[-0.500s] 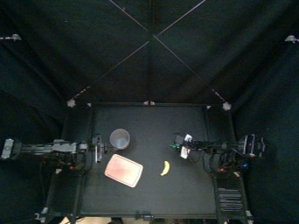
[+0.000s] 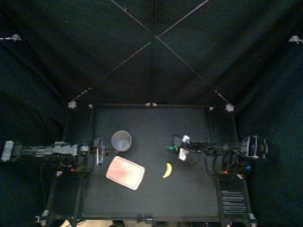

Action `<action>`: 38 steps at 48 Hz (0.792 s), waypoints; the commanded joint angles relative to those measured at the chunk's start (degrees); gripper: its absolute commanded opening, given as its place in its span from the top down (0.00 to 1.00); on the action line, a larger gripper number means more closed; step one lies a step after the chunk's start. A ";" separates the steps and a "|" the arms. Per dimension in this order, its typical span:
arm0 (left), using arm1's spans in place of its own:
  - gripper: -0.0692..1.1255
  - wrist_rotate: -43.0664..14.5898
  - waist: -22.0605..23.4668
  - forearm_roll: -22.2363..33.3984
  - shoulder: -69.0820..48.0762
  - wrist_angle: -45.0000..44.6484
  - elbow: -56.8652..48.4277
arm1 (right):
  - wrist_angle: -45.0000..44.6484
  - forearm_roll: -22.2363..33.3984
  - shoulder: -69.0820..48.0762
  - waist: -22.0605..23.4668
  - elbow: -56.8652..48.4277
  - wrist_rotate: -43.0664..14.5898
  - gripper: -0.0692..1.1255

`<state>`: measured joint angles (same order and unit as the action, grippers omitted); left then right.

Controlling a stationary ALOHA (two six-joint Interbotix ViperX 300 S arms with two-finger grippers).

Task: Pick the green pepper then place it in the grey bowl
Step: Place green pepper in the grey bowl

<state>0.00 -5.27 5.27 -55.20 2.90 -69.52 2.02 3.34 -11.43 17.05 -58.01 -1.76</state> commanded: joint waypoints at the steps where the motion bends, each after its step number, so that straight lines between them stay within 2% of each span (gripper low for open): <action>1: 0.85 -0.09 -0.26 -0.09 0.26 0.26 0.79 | 0.18 0.35 -2.02 -1.23 4.92 0.35 0.40; 18: 0.85 -0.09 -0.53 -0.09 0.26 0.35 0.79 | 2.11 5.45 0.09 -2.90 21.01 0.35 0.40; 28: 0.85 -0.09 -0.62 -0.18 0.26 1.32 0.88 | 6.24 6.68 8.17 -3.87 30.32 0.35 0.40; 38: 0.85 -0.09 -0.70 -0.18 0.26 1.58 0.88 | 6.68 6.86 19.34 -5.89 42.36 0.44 0.40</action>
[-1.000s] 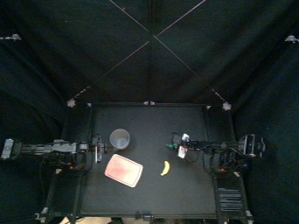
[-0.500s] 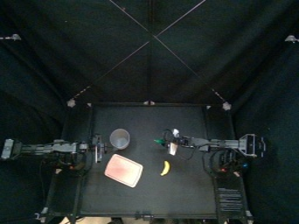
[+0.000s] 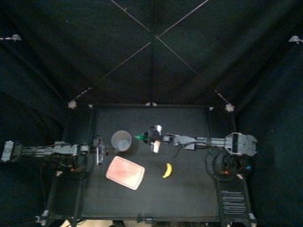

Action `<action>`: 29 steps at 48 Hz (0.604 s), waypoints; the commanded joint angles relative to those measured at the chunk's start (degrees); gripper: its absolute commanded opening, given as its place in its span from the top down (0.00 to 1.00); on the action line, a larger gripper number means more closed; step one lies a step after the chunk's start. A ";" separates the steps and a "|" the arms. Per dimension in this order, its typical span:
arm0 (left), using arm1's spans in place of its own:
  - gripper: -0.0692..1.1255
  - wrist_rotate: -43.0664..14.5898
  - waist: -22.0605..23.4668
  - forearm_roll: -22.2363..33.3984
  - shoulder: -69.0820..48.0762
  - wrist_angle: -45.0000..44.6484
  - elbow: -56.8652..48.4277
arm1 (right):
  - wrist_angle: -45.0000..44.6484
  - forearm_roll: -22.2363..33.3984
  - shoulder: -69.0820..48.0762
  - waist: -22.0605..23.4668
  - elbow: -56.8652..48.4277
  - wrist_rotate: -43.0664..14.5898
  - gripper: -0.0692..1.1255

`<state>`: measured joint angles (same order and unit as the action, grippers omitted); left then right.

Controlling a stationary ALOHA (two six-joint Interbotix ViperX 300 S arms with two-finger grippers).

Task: Pick the green pepper then place it in the grey bowl
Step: Place green pepper in the grey bowl

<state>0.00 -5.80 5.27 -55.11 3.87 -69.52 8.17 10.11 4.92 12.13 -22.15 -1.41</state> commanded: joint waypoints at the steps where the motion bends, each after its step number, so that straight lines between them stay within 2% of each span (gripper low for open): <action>1: 0.85 -0.09 -0.18 -0.18 0.18 0.62 0.88 | 0.53 0.09 4.04 -1.23 7.65 0.00 0.40; 13: 0.85 -0.09 -0.18 -0.18 0.09 0.62 0.79 | -1.41 0.09 13.62 -3.60 19.95 0.18 0.40; 29: 0.85 -0.09 -0.18 -0.18 0.09 0.53 0.62 | -4.83 -0.09 20.21 -3.43 26.02 -0.35 0.40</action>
<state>0.00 -5.89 5.19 -55.20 3.87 -69.61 3.34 10.20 25.84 8.17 1.58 -1.85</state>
